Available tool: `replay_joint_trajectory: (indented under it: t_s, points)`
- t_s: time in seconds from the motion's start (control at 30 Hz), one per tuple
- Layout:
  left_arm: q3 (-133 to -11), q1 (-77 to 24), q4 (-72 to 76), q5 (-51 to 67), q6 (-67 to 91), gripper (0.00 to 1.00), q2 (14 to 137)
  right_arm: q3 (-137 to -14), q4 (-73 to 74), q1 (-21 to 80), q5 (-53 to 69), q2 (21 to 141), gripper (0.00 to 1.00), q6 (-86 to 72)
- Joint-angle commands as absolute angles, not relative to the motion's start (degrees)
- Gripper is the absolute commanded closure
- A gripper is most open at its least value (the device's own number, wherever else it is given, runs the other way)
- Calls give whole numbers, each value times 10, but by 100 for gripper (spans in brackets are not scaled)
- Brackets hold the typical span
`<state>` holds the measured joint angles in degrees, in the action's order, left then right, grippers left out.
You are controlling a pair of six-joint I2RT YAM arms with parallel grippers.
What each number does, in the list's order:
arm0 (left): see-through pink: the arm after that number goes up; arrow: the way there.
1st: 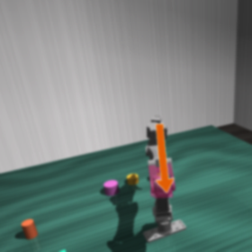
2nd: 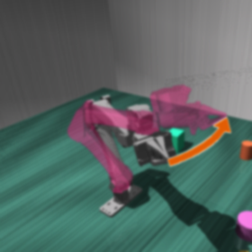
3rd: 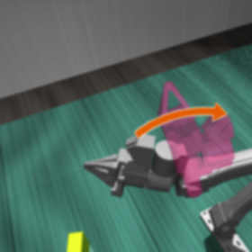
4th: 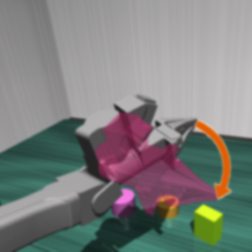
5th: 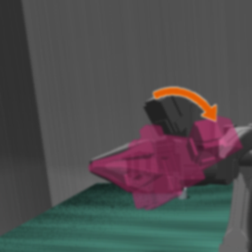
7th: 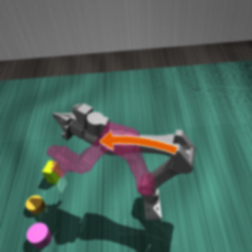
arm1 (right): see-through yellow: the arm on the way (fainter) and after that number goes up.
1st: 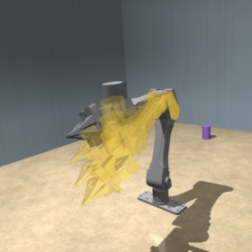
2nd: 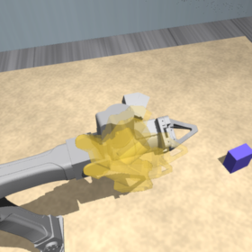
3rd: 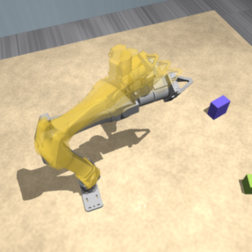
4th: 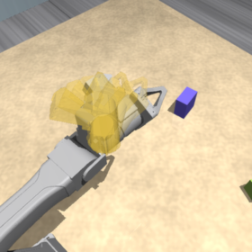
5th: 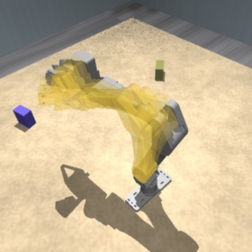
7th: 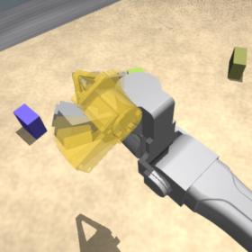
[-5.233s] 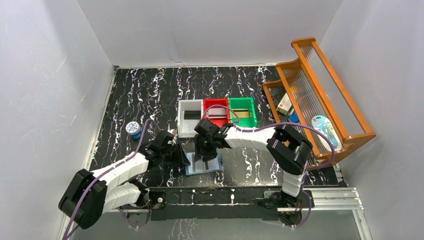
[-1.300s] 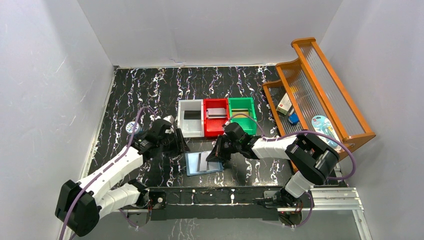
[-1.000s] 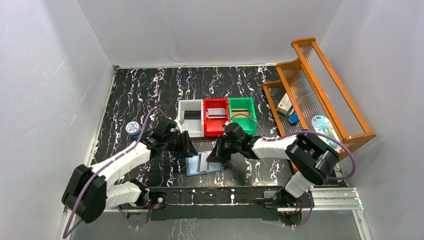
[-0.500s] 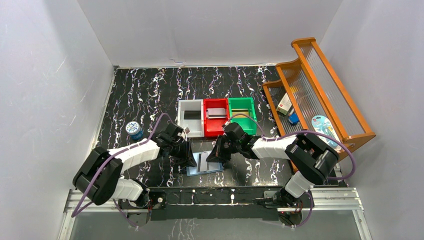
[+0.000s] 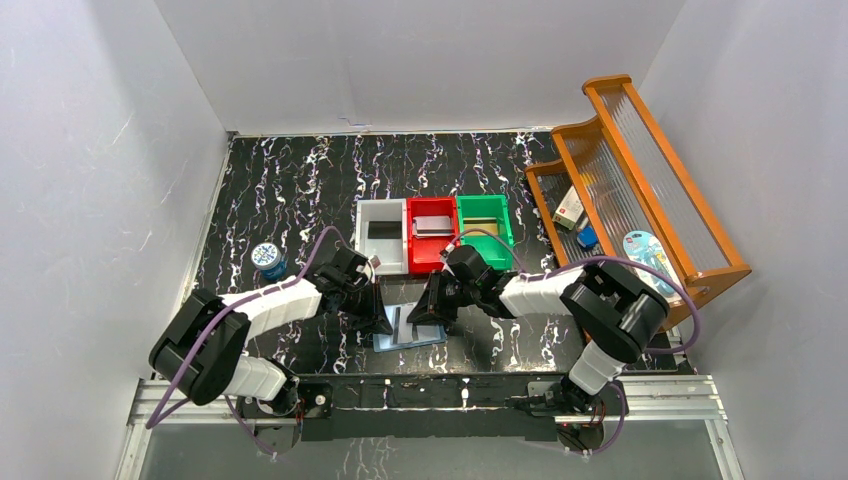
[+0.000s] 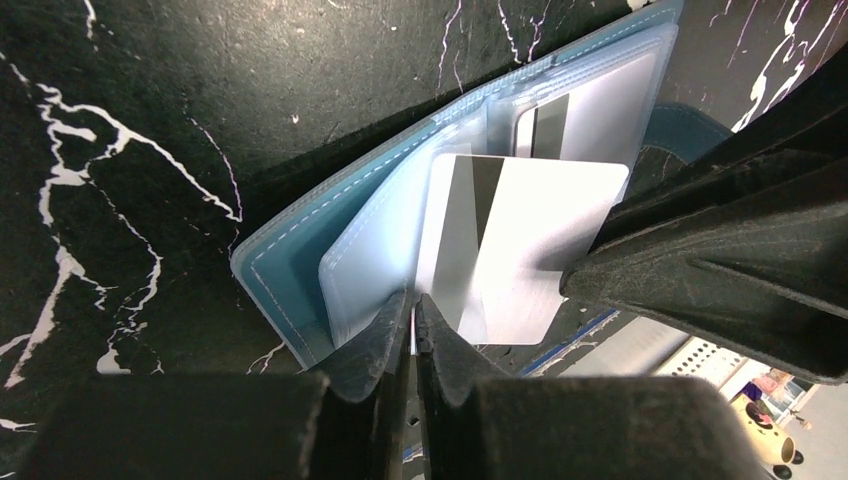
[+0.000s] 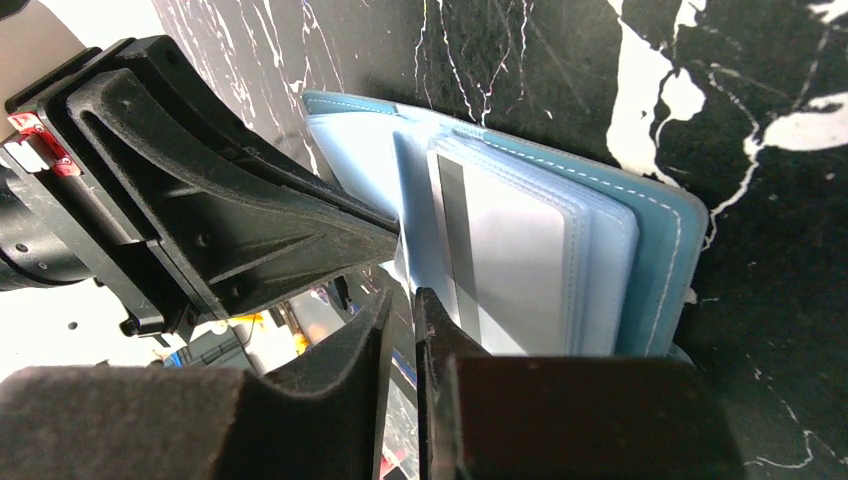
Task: Take the credit cards out of the card holder
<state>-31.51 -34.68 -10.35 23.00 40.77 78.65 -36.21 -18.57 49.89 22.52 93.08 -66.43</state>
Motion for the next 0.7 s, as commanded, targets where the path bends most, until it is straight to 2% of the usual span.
replay_joint_trajectory:
  t_s: [0.0,0.43,0.67]
  points:
    - [-286,-353,-136,165,395,94,817,-380,-227,503,246,942,77,-671]
    - [-278,-354,-127,161,409,95,798,-389,-204,525,231,947,80,-669]
    - [-278,-355,-126,160,416,92,787,-415,-133,528,192,925,97,-635]
